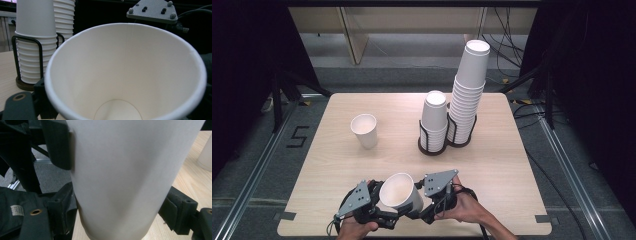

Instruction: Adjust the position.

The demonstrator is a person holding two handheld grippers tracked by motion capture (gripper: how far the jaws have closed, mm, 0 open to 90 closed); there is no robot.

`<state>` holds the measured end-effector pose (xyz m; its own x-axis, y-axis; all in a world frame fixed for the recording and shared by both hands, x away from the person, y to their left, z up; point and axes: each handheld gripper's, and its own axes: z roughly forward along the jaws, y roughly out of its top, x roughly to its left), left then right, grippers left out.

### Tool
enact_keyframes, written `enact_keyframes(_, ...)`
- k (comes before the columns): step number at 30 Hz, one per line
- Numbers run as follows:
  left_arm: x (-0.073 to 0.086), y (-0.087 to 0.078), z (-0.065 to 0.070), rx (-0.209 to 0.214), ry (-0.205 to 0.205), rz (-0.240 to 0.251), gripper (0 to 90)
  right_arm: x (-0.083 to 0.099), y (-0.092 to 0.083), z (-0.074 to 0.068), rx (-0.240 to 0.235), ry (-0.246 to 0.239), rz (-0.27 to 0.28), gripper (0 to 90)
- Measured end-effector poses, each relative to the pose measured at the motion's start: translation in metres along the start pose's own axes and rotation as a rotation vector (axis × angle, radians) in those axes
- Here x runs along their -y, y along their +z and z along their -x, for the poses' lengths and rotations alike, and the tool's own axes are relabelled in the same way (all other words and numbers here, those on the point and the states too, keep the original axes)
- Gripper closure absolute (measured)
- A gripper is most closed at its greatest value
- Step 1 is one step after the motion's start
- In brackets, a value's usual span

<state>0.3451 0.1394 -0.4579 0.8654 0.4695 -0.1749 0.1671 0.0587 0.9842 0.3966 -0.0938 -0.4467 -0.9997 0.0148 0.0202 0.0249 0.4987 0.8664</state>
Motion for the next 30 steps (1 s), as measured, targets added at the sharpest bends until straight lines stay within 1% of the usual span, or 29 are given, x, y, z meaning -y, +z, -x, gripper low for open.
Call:
enact_keyframes(2,0.0,0.0,-0.001,0.001,0.001,-0.003,13.2,0.0,0.0,0.001,-0.003,0.015,-0.003,23.2)
enact_keyframes(4,0.0,0.0,0.0,0.0,0.017,-0.006,13.6,0.001,-0.001,0.002,-0.004,0.021,-0.01,22.0)
enact_keyframes(5,0.0,-0.001,0.0,-0.002,0.021,-0.009,13.7,0.002,-0.002,0.003,0.005,0.023,-0.015,21.6)
enact_keyframes(7,-0.001,-0.002,0.0,-0.014,0.034,-0.012,13.9,0.003,-0.005,0.003,0.008,0.025,-0.038,21.2)
enact_keyframes(9,-0.002,-0.003,-0.001,-0.03,0.03,-0.01,14.0,0.004,-0.008,0.004,0.02,0.026,-0.054,20.3)
enact_keyframes(10,-0.002,-0.003,-0.002,-0.04,0.029,-0.007,14.0,0.006,-0.011,0.004,0.028,0.039,-0.063,20.3)
enact_keyframes(12,-0.003,-0.005,-0.004,-0.063,0.029,-0.01,14.1,0.01,-0.016,0.006,0.039,0.047,-0.062,20.0)
enact_keyframes(16,-0.004,-0.007,-0.01,-0.134,0.029,-0.029,14.2,0.018,-0.027,0.009,0.084,0.066,-0.068,20.5)
enact_keyframes(17,-0.003,-0.008,-0.012,-0.155,0.033,-0.035,14.2,0.02,-0.03,0.01,0.11,0.069,-0.079,20.3)
enact_keyframes(18,-0.003,-0.008,-0.013,-0.169,0.037,-0.04,14.2,0.022,-0.032,0.011,0.115,0.079,-0.079,20.3)
enact_keyframes(19,-0.004,-0.009,-0.015,-0.191,0.046,-0.05,14.2,0.023,-0.034,0.012,0.118,0.08,-0.084,20.9)
enact_keyframes(20,-0.004,-0.009,-0.016,-0.213,0.054,-0.054,14.2,0.024,-0.036,0.012,0.134,0.085,-0.092,21.0)
enact_keyframes(21,-0.004,-0.011,-0.019,-0.243,0.072,-0.065,14.2,0.026,-0.037,0.013,0.147,0.088,-0.098,21.1)
enact_keyframes(22,-0.004,-0.011,-0.021,-0.263,0.07,-0.062,14.2,0.027,-0.039,0.014,0.158,0.091,-0.103,21.7)
enact_keyframes(23,-0.004,-0.013,-0.023,-0.29,0.065,-0.075,14.2,0.028,-0.041,0.014,0.169,0.1,-0.098,22.4)
enact_keyframes(24,-0.004,-0.014,-0.025,-0.308,0.062,-0.077,14.2,0.029,-0.043,0.016,0.185,0.105,-0.1,22.4)
enact_keyframes(25,-0.004,-0.015,-0.027,-0.33,0.074,-0.081,14.2,0.03,-0.044,0.016,0.195,0.11,-0.101,22.4)
enact_keyframes(26,-0.004,-0.016,-0.029,-0.361,0.085,-0.09,14.1,0.031,-0.046,0.017,0.205,0.118,-0.109,22.5)
enact_keyframes(27,-0.003,-0.017,-0.032,-0.385,0.086,-0.096,14.1,0.032,-0.047,0.018,0.226,0.128,-0.106,22.4)
enact_keyframes(28,-0.003,-0.017,-0.034,-0.401,0.082,-0.087,14.1,0.033,-0.049,0.019,0.243,0.127,-0.113,22.2)
enact_keyframes(29,-0.003,-0.019,-0.036,-0.424,0.074,-0.104,14.0,0.035,-0.05,0.019,0.243,0.139,-0.124,22.2)
enact_keyframes(30,-0.003,-0.02,-0.038,-0.438,0.074,-0.106,14.0,0.036,-0.05,0.019,0.244,0.141,-0.123,22.3)
